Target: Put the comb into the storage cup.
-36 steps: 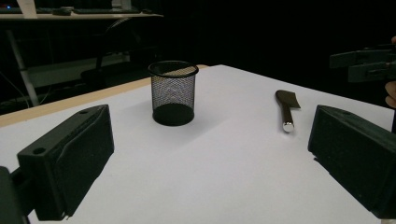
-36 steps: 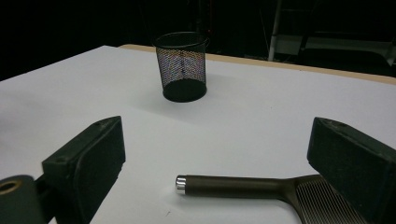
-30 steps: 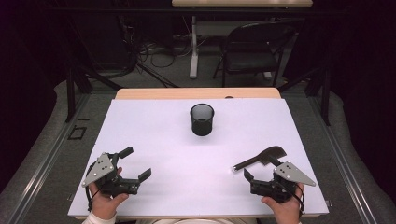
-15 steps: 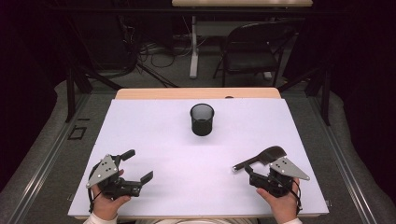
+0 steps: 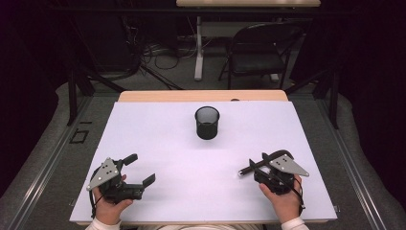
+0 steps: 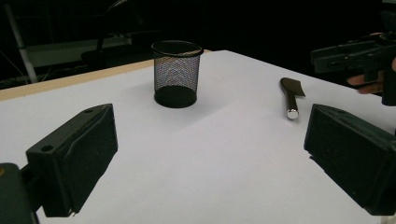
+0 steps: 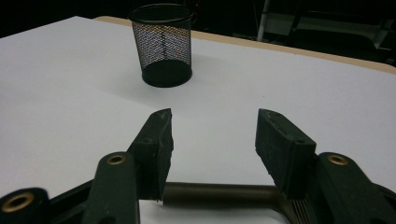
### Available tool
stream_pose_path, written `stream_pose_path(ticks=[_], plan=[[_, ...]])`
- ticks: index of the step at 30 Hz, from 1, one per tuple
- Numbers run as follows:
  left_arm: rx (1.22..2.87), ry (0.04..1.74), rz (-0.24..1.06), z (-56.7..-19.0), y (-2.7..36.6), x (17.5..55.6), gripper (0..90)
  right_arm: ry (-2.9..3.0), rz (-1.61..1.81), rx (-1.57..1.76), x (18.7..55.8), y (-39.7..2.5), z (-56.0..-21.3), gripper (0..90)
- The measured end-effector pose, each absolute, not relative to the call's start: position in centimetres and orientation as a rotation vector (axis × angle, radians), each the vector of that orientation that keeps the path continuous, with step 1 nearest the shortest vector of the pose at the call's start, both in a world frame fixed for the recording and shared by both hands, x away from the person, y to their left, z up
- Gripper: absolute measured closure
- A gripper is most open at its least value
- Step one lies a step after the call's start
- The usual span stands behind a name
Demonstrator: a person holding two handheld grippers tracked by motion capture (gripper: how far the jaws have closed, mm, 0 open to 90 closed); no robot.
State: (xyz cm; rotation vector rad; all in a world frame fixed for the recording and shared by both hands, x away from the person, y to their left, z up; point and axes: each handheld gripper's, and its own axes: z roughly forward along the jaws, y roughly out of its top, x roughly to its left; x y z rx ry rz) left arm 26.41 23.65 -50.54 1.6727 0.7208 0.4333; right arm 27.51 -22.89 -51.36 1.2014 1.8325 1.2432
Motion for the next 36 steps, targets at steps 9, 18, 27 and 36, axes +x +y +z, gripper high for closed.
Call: stream_pose_path(ticks=[9, 18, 27, 36], plan=[[1.692, 0.717, 0.440, -50.5, 23.4, 26.4, 2.8, 1.876, 1.199, 1.222, 29.5, -21.5, -51.8, 49.7], [1.695, 0.713, 0.426, -50.7, 23.2, 26.5, 2.8, 1.941, 1.151, 1.260, 31.2, -20.9, -52.6, 61.6], [1.689, 0.728, 0.428, -50.8, 23.3, 26.5, 3.2, 1.993, 1.125, 1.332, 32.1, -21.5, -53.3, 81.0], [1.693, 0.732, 0.430, -50.9, 23.3, 26.4, 3.7, 2.105, 1.090, 1.328, 32.2, -20.8, -54.2, 90.0]])
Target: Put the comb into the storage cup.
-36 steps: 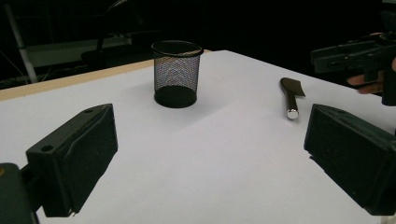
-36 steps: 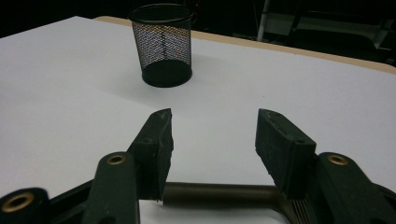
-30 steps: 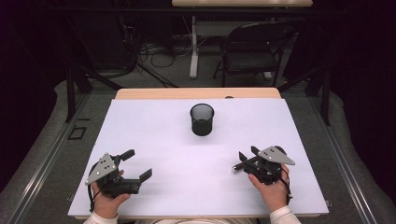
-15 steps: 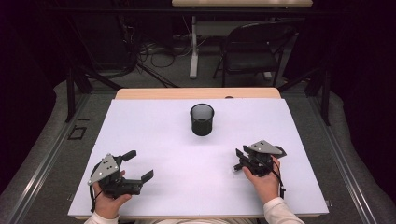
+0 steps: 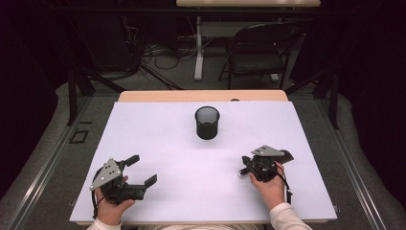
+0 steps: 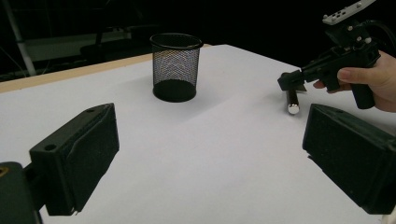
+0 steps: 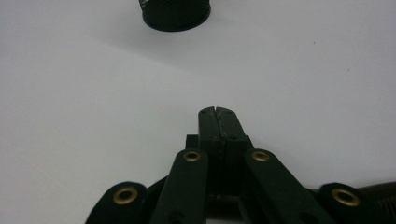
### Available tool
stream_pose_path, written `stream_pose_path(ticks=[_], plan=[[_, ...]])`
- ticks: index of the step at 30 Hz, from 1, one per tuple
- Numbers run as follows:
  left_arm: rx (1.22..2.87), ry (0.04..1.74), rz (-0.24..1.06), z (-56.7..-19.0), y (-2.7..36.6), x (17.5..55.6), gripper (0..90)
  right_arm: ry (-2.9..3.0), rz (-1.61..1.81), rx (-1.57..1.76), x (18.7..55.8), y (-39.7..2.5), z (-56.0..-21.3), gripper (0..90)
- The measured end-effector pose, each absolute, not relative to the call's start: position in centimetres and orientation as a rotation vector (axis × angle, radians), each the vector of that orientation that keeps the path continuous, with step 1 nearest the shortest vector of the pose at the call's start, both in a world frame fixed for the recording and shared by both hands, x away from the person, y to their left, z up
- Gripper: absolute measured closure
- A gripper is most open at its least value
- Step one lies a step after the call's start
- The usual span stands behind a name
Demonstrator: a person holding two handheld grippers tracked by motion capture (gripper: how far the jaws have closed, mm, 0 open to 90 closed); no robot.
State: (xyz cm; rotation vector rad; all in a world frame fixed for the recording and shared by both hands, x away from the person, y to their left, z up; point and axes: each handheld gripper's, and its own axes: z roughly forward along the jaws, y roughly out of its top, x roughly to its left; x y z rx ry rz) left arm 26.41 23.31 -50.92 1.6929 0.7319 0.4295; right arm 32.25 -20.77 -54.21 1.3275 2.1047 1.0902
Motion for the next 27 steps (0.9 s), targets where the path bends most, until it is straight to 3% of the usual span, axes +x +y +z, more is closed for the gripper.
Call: stream_pose_path(ticks=[27], plan=[[1.687, 0.742, 0.426, -50.98, 23.24, 26.58, 4.1, 2.211, 1.044, 1.357, 31.41, -20.75, -55.10, 90.0]])
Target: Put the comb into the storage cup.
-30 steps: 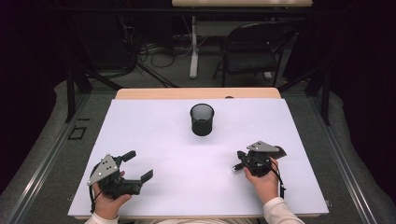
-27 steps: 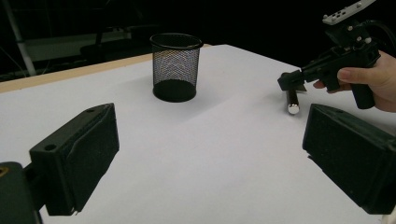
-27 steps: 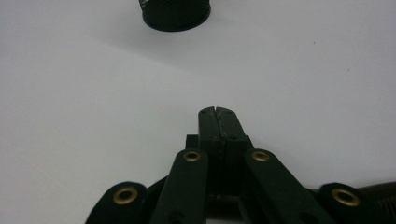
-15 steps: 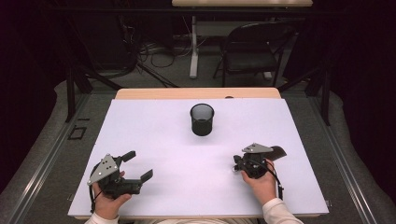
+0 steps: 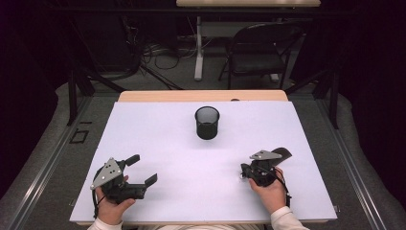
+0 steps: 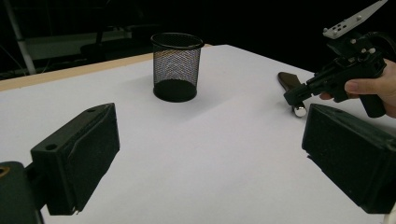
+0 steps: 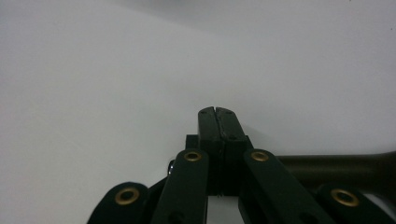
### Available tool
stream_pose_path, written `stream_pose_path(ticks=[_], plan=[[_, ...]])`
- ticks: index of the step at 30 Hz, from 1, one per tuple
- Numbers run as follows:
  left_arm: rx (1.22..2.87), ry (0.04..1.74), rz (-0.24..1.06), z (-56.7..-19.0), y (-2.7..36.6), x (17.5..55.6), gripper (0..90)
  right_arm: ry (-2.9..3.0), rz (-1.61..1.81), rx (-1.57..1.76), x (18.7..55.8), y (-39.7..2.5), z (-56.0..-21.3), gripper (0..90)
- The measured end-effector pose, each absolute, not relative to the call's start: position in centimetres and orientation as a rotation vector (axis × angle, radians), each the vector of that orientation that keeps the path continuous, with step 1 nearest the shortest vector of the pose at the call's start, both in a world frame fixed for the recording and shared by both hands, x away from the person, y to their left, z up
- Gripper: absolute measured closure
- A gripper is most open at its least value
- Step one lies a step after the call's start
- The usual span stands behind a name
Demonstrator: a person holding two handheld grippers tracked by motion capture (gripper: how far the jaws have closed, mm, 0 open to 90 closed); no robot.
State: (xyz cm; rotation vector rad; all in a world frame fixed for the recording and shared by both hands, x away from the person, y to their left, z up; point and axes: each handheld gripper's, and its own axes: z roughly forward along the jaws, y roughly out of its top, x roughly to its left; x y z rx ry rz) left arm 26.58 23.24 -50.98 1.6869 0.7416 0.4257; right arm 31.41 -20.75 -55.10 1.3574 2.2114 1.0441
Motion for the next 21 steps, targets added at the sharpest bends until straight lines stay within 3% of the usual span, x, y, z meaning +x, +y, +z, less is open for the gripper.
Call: stream_pose_path(ticks=[21], plan=[[1.686, 0.753, 0.430, -51.0, 23.3, 27.0, 4.9, 2.210, 1.019, 1.426, 30.4, -22.7, -55.3, 90.0]])
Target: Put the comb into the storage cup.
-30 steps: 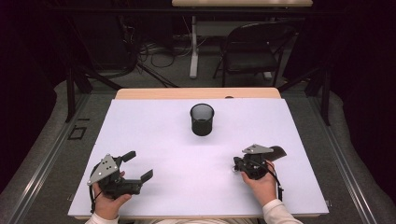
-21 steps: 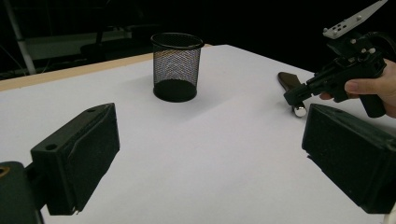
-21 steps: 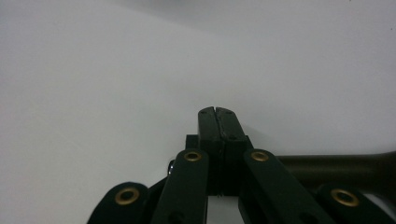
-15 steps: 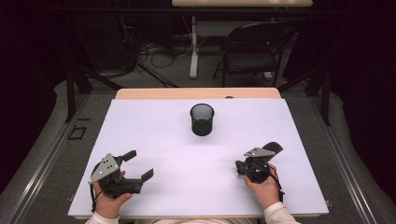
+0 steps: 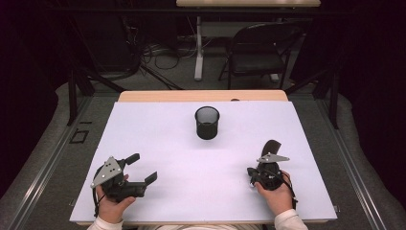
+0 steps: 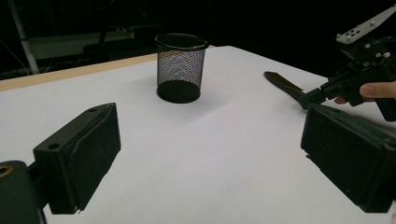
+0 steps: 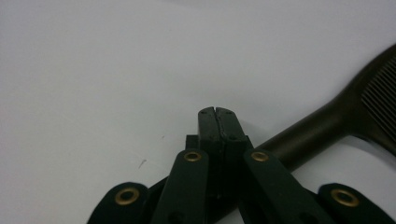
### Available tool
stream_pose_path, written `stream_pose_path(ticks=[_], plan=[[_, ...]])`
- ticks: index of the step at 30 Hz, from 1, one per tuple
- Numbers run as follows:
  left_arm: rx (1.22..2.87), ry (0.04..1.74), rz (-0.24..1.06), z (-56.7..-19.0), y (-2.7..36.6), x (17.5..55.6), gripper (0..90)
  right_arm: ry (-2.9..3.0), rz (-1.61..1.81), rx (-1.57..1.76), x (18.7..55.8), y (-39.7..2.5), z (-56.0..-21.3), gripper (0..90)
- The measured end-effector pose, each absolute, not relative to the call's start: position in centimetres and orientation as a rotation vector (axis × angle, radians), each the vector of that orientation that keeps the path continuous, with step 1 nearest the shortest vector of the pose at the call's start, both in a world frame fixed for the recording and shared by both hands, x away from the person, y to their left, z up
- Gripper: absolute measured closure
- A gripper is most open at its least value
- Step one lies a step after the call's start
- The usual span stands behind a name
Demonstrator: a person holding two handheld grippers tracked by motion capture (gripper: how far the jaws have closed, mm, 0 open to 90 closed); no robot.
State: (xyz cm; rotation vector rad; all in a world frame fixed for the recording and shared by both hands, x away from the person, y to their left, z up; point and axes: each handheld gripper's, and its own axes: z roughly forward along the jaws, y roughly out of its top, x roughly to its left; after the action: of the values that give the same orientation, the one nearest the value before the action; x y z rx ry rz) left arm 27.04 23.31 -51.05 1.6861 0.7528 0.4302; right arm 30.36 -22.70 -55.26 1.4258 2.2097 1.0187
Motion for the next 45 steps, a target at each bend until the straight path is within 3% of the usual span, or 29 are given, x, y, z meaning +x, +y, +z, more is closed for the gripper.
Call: stream_pose_path(ticks=[45], plan=[[1.673, 0.761, 0.402, -51.1, 23.2, 27.8, 4.8, 2.151, 0.929, 1.541, 27.3, -26.1, -55.1, 90.0]])
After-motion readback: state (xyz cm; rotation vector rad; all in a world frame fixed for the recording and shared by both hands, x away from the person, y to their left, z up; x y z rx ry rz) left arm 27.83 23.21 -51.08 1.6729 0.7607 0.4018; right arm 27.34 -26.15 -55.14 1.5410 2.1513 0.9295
